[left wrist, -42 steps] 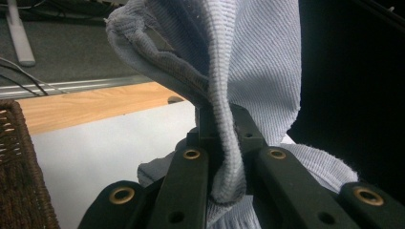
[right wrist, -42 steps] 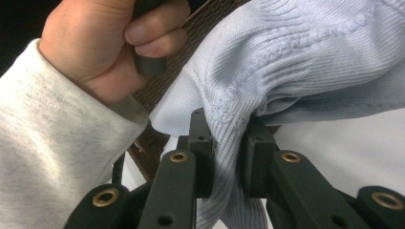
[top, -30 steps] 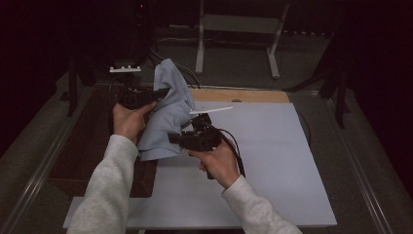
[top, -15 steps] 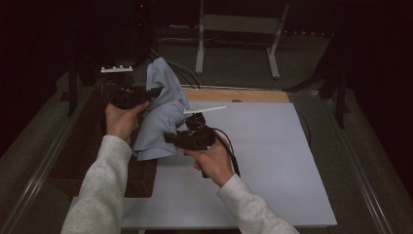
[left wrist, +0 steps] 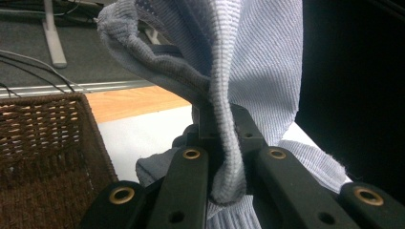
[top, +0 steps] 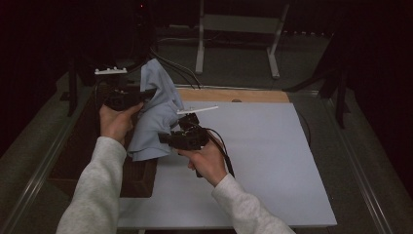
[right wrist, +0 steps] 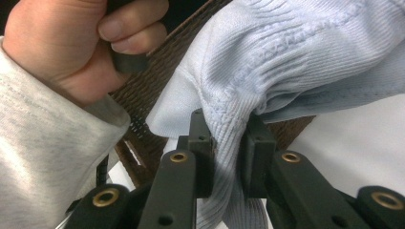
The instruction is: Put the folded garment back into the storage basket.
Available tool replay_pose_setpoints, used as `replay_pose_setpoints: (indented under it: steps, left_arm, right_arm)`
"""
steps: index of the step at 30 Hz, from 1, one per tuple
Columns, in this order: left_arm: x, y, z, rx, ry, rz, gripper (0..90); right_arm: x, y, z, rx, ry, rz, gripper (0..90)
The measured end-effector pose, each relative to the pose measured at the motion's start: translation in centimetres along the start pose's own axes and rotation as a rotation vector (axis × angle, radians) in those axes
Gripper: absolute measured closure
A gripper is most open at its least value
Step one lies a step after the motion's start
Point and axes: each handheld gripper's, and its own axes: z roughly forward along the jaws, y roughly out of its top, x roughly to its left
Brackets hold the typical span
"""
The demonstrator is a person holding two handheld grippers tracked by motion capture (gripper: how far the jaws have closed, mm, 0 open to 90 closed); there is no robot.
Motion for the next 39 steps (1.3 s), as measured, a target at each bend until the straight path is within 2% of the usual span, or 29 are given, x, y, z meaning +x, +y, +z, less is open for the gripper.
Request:
replay_pose_setpoints:
  steps: [6, 20, 39]
  left_arm:
    - [0.3, 0.0, -0.1, 0.006, 0.010, 0.010, 86.6]
    - [1.3, -0.2, -1.1, -0.005, 0.012, 0.005, 86.6]
    - [3.0, -0.7, -2.6, -0.016, 0.022, -0.004, 86.7]
  right_arm:
    - [0.1, 0.0, 0.5, 0.003, -0.004, -0.002, 78.5]
    - [0.6, 0.2, 1.6, 0.000, 0.001, -0.003, 78.6]
    - [2.0, 0.6, 3.7, 0.005, 0.006, -0.008, 78.6]
